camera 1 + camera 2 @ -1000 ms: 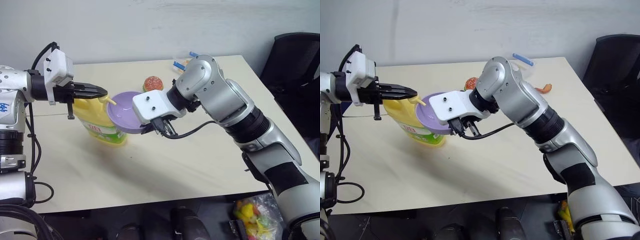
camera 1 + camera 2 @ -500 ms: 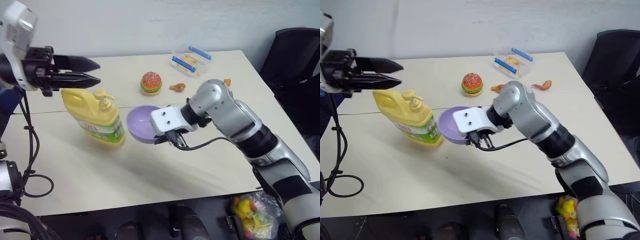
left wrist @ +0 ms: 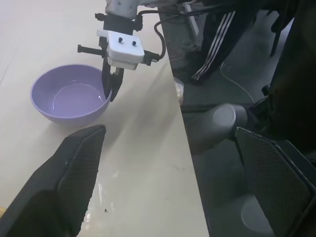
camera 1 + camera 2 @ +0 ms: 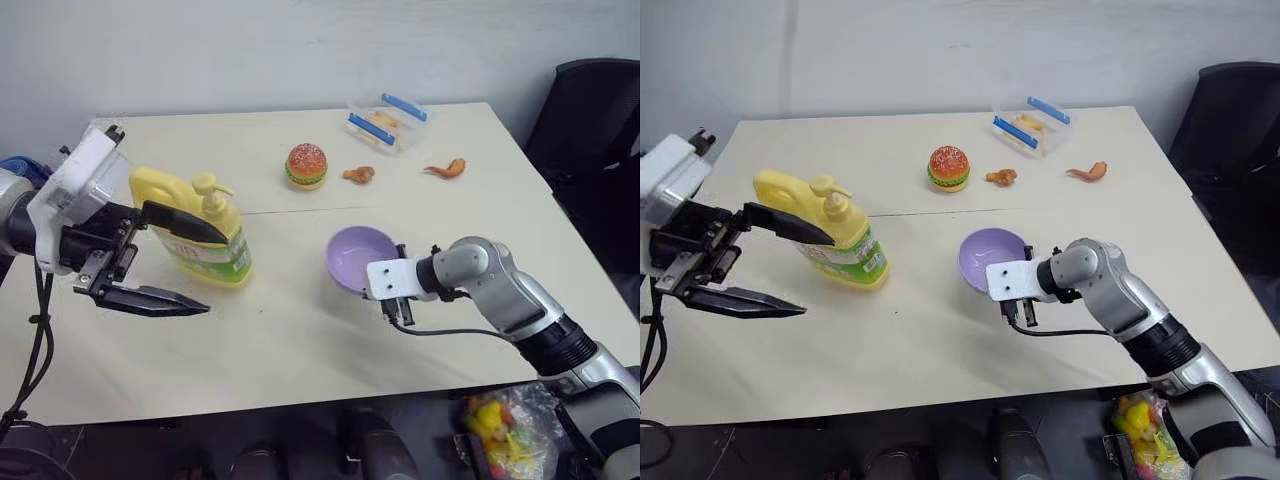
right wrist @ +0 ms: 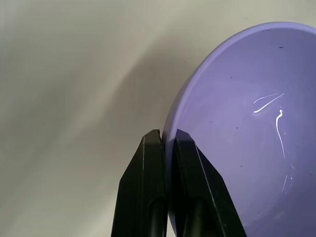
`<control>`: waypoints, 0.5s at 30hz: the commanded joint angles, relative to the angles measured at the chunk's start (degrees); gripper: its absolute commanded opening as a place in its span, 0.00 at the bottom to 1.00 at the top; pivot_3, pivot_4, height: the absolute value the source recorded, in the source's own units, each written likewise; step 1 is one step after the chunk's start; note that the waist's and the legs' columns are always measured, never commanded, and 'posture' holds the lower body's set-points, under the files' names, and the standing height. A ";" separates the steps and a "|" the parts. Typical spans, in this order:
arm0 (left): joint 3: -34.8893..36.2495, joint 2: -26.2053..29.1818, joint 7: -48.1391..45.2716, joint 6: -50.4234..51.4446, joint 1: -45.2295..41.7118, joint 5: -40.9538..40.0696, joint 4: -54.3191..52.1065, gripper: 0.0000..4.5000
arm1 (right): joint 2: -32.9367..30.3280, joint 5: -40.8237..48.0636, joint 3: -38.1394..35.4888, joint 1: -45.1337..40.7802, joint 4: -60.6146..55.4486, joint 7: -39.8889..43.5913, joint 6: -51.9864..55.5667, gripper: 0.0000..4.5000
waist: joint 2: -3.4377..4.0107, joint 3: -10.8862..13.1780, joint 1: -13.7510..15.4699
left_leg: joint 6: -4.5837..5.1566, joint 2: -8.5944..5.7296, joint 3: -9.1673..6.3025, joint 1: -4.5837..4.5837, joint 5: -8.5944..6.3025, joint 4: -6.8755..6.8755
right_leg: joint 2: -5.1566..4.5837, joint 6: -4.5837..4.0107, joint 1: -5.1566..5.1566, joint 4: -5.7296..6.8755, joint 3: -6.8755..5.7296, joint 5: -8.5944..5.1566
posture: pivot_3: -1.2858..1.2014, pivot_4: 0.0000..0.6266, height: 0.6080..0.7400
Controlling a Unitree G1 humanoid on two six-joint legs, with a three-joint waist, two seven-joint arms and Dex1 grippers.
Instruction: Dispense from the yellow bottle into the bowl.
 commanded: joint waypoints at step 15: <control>4.84 1.70 2.35 -4.13 7.27 1.34 1.93 1.00 | -9.23 22.47 -28.42 7.82 -18.08 4.32 28.31 0.99 | 0.04 0.03 2.00 | 0.00 0.00 0.15 0.00 0.00 0.05 | 0.03 0.00 0.00 0.01 0.04 0.00 | 0.52 0.24 1.00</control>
